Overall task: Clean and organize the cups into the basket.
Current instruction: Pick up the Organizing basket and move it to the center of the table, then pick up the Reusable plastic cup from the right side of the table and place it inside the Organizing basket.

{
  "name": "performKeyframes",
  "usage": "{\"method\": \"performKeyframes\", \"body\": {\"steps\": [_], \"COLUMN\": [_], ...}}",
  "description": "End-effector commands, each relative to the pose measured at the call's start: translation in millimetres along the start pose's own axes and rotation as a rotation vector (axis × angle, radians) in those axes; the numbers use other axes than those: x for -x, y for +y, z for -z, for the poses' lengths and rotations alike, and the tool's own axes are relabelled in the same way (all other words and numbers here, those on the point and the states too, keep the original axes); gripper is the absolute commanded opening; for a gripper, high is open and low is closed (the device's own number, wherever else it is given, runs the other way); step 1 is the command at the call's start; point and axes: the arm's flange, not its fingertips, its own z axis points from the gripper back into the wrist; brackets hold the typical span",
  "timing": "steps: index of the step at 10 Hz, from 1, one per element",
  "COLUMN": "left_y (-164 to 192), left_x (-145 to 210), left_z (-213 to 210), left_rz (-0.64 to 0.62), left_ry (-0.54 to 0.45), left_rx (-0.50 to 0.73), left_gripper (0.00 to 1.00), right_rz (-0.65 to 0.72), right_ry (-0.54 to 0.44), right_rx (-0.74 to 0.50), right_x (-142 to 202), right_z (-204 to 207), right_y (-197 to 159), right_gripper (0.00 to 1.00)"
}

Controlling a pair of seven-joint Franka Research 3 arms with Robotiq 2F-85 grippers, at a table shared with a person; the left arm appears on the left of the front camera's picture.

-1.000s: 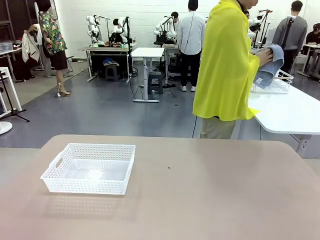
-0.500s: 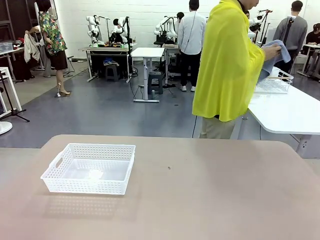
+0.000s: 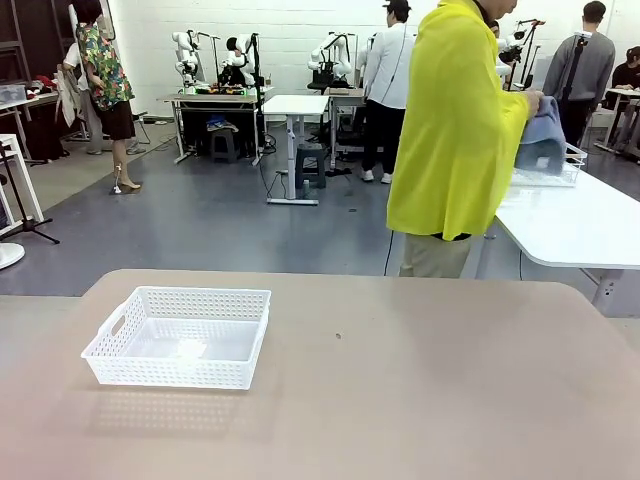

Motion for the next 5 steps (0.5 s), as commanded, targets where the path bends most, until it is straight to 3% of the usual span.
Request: {"method": "performKeyframes", "body": {"steps": [1,5], "left_y": [-0.4,-0.4], "left_x": [1.2,1.2], "left_z": [-0.5,-0.5], "left_rz": [-0.002,-0.002], "left_ry": [-0.007,-0.007], "left_rx": [0.014,0.014], "left_gripper": [1.00,1.00], "right_rz": [-0.008,-0.008], "right_ry": [0.000,0.000], "right_rx": [-0.029,-0.029], "right_x": [-0.9,-0.9], "right_z": [-0.4,-0.4], "right_y": [-1.4,-1.4], "right_gripper": [1.00,1.00]}}
